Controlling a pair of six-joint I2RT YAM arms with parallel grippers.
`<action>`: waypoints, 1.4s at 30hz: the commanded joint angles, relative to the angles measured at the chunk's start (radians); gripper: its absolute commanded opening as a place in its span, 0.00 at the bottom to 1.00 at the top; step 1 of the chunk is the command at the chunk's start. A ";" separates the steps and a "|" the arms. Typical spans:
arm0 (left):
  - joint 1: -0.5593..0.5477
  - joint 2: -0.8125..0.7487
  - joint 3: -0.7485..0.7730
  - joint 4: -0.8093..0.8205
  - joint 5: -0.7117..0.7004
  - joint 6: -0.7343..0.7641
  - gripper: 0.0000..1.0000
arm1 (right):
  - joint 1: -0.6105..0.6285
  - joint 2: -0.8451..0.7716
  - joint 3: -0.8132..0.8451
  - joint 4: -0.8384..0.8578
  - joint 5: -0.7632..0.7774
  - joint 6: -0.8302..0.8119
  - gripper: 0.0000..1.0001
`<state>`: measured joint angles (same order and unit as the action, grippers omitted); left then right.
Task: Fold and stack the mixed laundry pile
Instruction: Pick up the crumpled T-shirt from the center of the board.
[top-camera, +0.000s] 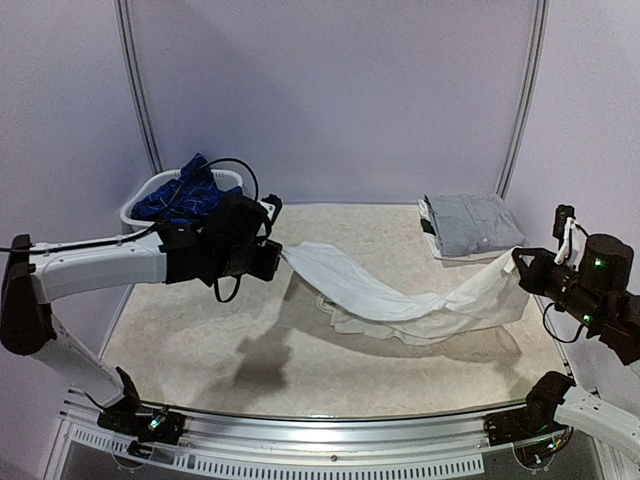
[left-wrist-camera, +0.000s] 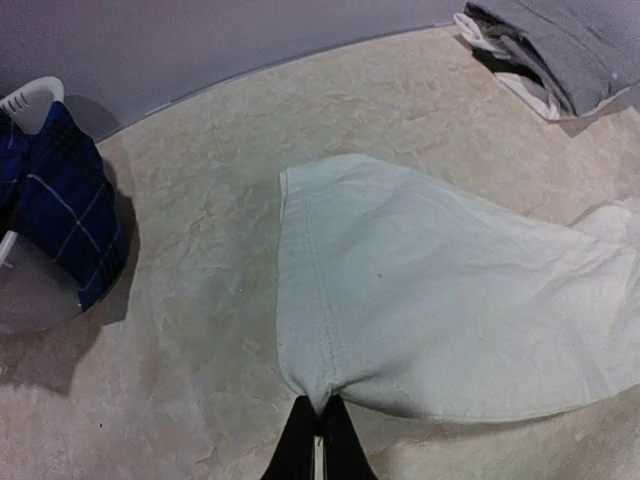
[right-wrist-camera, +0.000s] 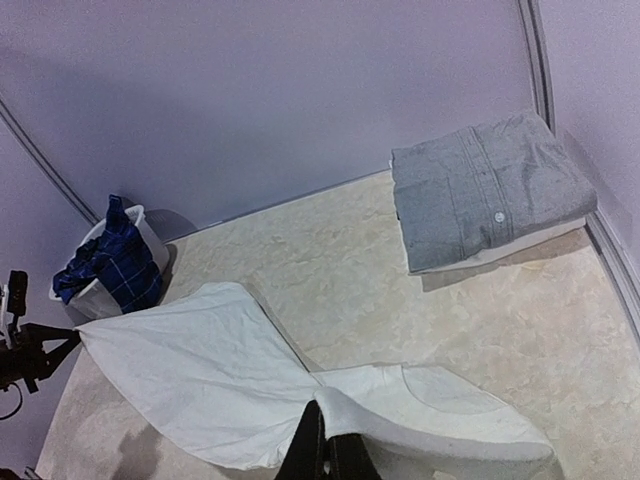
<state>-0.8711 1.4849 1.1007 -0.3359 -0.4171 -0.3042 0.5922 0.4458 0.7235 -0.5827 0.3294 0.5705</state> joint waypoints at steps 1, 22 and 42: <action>0.011 -0.102 -0.008 -0.058 -0.042 -0.015 0.00 | -0.005 0.012 0.083 0.027 -0.060 -0.022 0.01; -0.022 -0.599 0.083 -0.237 0.141 -0.031 0.00 | -0.005 0.042 0.472 -0.016 -0.312 -0.057 0.01; -0.022 -0.631 0.479 -0.304 0.354 -0.037 0.00 | -0.006 0.261 1.055 -0.100 -0.381 -0.083 0.01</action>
<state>-0.8837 0.8257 1.5116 -0.6334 -0.0792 -0.3439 0.5903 0.5896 1.6600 -0.6949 -0.0513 0.5144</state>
